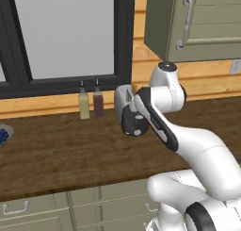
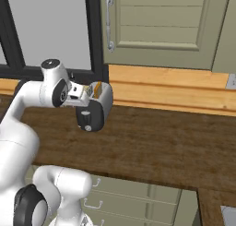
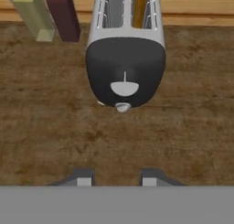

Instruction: Start the toaster. Once the lever pops up, take the bread to the plate on the dining counter.

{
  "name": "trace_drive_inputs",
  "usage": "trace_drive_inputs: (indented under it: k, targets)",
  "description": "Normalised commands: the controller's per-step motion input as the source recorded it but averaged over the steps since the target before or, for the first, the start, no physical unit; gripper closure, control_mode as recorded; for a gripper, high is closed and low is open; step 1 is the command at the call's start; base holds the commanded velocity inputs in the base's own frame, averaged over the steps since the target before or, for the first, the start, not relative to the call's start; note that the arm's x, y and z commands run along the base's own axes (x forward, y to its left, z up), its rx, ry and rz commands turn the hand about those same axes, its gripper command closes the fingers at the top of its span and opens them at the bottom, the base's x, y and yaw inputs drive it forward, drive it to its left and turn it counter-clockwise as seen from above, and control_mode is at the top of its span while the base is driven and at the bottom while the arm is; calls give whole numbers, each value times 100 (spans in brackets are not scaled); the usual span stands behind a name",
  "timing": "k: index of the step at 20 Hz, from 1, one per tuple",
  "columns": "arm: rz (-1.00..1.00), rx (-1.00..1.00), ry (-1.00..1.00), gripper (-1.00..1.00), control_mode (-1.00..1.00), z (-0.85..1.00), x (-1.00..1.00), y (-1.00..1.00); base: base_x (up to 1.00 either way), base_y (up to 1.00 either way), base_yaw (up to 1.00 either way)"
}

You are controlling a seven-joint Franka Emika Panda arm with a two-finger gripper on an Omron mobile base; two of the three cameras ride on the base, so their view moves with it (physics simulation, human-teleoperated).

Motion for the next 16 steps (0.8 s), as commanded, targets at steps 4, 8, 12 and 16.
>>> trace_drive_inputs:
  k: [4, 8, 12, 16]
  targets:
    - [-2, -1, -1, 100, -100, -42, 41, 0, 0, 0, 0]
    - [-2, -2, 0, 100, -100, -35, 45, 0, 0, 0, 0]
    - [-2, -2, -1, 100, -100, -25, 36, 0, 0, 0, 0]
    - [-1, -1, -1, 100, -100, -23, 34, 0, 0, 0, 0]
